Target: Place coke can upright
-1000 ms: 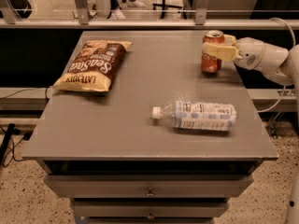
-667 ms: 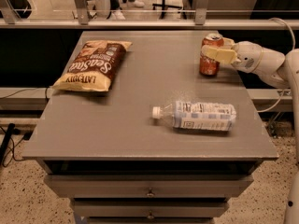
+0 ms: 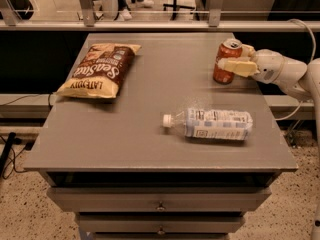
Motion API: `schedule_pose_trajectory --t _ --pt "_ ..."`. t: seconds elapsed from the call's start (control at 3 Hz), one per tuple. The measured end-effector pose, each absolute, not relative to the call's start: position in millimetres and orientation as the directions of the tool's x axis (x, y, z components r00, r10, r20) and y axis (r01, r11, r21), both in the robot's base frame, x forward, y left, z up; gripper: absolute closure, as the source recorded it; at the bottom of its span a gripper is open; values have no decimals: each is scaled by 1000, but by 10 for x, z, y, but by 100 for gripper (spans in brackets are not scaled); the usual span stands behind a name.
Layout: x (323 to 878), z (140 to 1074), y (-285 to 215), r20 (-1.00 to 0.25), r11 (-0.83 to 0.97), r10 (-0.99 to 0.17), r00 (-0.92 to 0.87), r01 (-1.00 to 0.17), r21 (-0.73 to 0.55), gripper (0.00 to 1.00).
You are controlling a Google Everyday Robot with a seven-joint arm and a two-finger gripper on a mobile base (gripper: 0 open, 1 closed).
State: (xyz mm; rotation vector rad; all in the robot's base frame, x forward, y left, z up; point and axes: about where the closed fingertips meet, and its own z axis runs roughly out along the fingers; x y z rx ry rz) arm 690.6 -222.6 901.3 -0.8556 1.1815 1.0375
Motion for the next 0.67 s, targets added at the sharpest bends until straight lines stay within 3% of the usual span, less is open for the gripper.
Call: schedule_pose_trajectory --t 0.67 --pt "6780 9069 -2846 -992 457 79 96 -888 -49 0"
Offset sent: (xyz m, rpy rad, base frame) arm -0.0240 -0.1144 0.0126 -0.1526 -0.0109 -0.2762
